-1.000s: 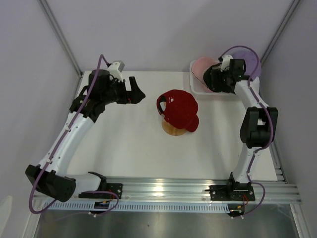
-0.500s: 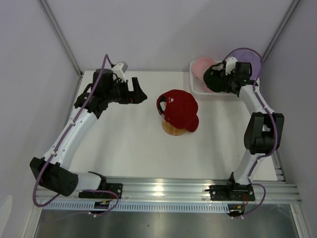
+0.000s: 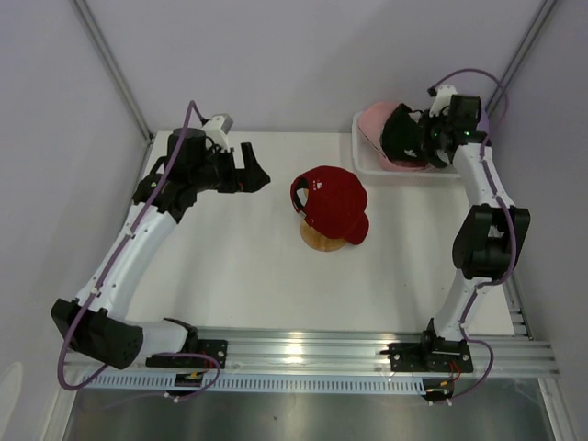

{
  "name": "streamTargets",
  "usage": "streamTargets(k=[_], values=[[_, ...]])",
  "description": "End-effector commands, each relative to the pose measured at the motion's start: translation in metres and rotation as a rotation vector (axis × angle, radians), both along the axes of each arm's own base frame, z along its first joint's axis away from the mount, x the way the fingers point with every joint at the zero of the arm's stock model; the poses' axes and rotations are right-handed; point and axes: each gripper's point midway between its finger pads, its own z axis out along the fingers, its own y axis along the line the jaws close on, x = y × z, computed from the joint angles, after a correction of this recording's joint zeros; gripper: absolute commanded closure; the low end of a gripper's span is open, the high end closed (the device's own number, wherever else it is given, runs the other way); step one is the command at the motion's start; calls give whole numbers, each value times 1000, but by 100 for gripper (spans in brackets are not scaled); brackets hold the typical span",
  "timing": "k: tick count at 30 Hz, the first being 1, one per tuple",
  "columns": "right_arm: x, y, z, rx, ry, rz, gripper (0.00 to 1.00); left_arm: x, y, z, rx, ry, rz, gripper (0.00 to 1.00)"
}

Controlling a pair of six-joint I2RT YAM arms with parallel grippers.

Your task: Stack the hats

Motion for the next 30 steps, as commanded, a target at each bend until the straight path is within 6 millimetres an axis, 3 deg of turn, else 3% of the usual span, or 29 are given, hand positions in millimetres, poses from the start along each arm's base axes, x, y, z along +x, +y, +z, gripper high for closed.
streamTargets(k=[1,3,4,6,9,10,12,13,15,20,27,30], values=[[-2,15,164,346,-325,26,100,-13,3,30,-54,-79,-3,0],[-10,33,214,534,-384,94,100,-21,5,43,-81,-120,-1,0],[-15,40,227,606,-384,143,100,-24,5,38,-86,-121,-2,1],[-17,52,252,781,-390,171,100,-31,5,49,-117,-157,-7,0],[-17,66,269,1013,-355,198,100,-37,2,54,-156,-177,-18,0],[-8,66,252,1076,-301,174,100,-39,0,56,-168,-181,-28,0],[-5,67,249,1198,-275,179,100,-40,-1,58,-190,-186,-31,0],[2,64,224,1241,-229,137,100,-44,-1,60,-199,-196,-37,0],[5,62,212,1268,-239,127,100,-46,-1,57,-205,-196,-36,0],[16,29,144,1214,-223,-84,100,-51,6,50,-186,-193,-11,1],[13,0,52,1187,-102,-268,100,-48,6,40,-175,-172,-3,0],[10,-13,29,1170,-71,-303,96,-46,4,37,-174,-161,-9,1]])
